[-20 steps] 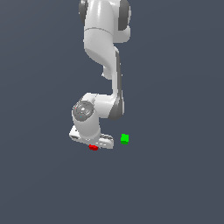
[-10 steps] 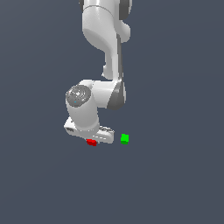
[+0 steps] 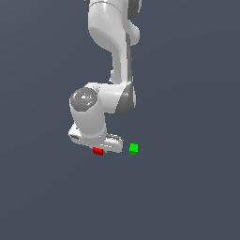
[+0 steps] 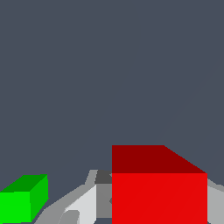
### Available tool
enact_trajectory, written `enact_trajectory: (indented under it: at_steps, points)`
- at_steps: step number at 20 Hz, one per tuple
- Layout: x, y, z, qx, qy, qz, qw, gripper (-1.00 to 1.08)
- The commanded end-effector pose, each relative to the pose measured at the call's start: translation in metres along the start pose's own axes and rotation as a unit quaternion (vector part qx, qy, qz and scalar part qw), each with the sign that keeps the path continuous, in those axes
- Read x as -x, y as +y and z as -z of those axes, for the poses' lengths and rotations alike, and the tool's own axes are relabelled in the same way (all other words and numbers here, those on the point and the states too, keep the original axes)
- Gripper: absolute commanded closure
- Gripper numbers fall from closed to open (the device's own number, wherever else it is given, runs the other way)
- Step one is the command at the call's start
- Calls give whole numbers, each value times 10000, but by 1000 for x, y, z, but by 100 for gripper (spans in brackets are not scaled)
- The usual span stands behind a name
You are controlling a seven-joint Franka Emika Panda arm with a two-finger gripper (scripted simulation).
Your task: Stack the red cube on top of the green cube.
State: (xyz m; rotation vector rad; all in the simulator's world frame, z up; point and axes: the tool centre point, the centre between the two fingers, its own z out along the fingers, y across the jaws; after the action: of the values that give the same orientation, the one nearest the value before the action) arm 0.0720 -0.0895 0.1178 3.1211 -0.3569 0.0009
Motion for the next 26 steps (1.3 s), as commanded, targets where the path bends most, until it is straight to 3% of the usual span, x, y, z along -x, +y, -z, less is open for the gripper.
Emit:
enact_trajectory:
  at_steps: [1,7,18,26]
  points:
    - [3,-5,-2,-1,2,5,10000,108]
    - [20,-35,-13,-1,2,5,10000,108]
    - [69,-125,-49,-1,-2,8,10000,108]
    - [78,-146,-57,-1,-3,5,10000,108]
